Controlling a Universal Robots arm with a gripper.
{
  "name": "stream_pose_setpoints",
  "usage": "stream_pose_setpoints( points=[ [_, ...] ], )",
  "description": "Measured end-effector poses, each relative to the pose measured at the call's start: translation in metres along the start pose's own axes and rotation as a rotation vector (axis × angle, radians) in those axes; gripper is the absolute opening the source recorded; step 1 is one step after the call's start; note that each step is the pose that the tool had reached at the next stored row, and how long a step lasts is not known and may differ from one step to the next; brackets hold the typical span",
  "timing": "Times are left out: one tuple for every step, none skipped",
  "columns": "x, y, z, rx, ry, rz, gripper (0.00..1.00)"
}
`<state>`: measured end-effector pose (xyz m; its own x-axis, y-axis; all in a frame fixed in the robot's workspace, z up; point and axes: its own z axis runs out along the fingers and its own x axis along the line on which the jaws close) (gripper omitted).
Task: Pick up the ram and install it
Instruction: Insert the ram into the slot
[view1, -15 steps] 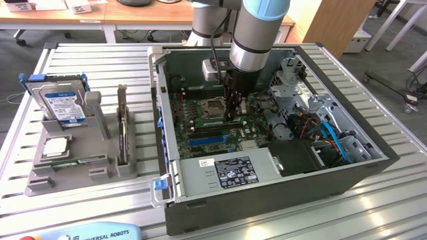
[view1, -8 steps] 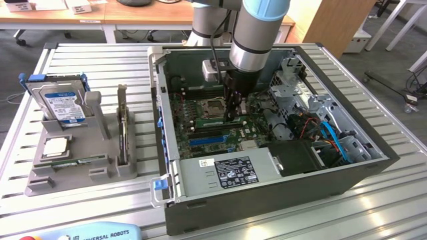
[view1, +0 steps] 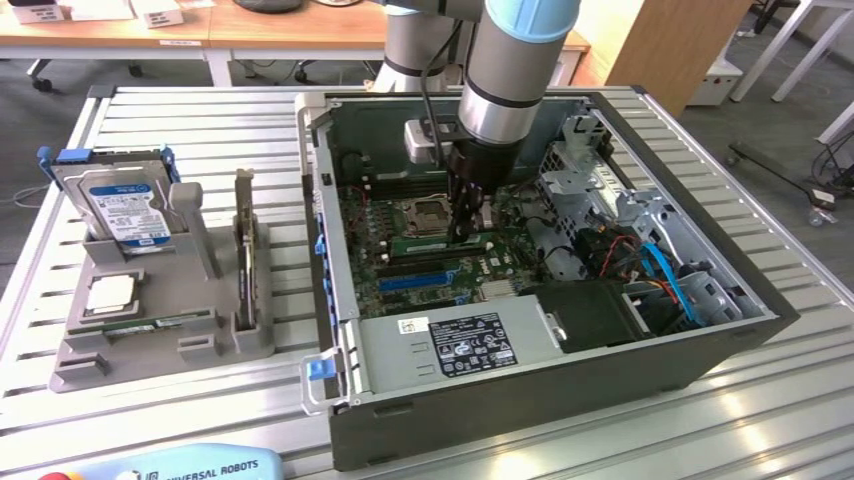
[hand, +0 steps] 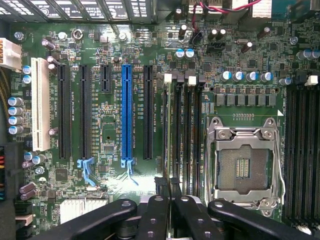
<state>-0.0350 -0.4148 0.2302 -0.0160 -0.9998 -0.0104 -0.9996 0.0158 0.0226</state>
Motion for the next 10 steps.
stream_pose_setpoints(
  points=[
    [-0.0001,0.0000,0.0000,0.0000,-0.0001,0.000,0.11],
    [-0.0002,0.0000,0.0000,0.0000,0.0000,0.000,0.11],
    [-0.0002,0.0000,0.0000,0.0000,0.0000,0.000,0.11],
    [-0.0002,0.0000,0.0000,0.0000,0.0000,0.000,0.11],
    [-0.0002,0.0000,0.0000,-0.0001,0.0001,0.000,0.11],
    [-0.0002,0.0000,0.0000,-0.0001,0.0002,0.000,0.11],
    [-0.0002,0.0000,0.0000,-0.0001,0.0003,0.000,0.11],
    [-0.0002,0.0000,0.0000,-0.0001,0.0003,-0.001,0.11],
    [-0.0002,0.0000,0.0000,-0.0001,0.0002,-0.002,0.11],
    [-0.0002,0.0000,0.0001,-0.0001,0.0001,-0.003,0.11]
  ],
)
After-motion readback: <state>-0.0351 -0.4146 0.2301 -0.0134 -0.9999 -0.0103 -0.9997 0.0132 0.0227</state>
